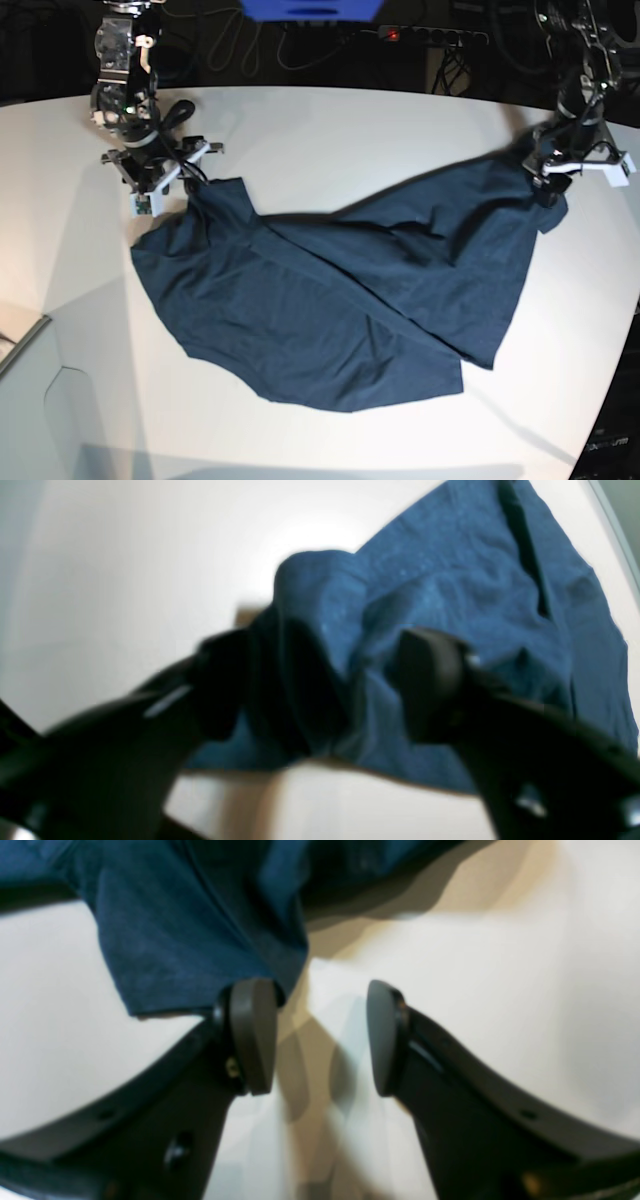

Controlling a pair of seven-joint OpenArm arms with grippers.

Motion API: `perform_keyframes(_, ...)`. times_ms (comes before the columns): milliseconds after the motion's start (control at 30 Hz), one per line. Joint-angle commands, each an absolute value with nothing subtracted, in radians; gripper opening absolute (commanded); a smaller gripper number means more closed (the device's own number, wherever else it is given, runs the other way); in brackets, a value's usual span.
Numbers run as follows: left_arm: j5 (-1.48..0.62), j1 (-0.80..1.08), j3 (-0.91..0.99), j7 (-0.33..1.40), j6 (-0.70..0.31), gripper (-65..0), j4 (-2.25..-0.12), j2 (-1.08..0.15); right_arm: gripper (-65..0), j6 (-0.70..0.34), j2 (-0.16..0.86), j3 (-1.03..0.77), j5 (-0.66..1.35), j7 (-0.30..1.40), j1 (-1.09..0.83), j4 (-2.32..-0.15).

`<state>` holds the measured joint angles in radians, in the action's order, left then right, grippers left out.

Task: Layout the t-shirt on the table in an organized manner, then fold the t-shirt properly
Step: 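Grasp shirt edges with both grippers and stretch them apart, then release with the left gripper, regrasp the shirt and drag it toward the right gripper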

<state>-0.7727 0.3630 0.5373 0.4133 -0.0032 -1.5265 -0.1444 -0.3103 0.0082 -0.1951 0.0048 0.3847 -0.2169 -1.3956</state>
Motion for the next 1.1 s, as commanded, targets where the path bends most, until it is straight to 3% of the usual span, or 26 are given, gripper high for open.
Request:
perform_keyframes(0, -0.78, 0.375, 0.567, 0.389, -0.005, -14.1, -1.547, -0.154, -35.8, -0.318, 0.01, -0.194, 0.001, 0.421, -0.225, -1.399)
perform_keyframes(67, -0.78, 0.392, 0.599, 0.389, -0.005, -11.7, -1.564, -0.147, -35.8, -0.318, 0.01, -0.194, 0.001, 0.421, -0.225, -1.399)
perform_keyframes(433, -0.78, 0.452, 0.622, 0.386, -0.007, -11.7, -1.638, -0.156, -35.8, -0.318, 0.013, -0.197, 0.001, 0.42, -0.225, -1.399)
perform_keyframes(700, -0.769, 0.174, 0.555, 0.39, 0.005, -11.7, -1.727, -0.156, -35.8, -0.318, 0.013, -0.194, 0.001, 0.42, -0.225, -1.399)
perform_keyframes(800, -0.762, 0.031, 0.463, 0.39, 0.005, -11.7, -1.636, -0.174, -35.8, -0.318, 0.013, -0.194, 0.001, 0.42, -0.225, -1.399)
perform_keyframes(1067, -0.582, -0.302, 0.223, 0.381, 0.007, -11.7, -1.142, -0.157, -35.8, -0.318, 0.012, -0.197, 0.001, 0.421, -0.225, -1.399)
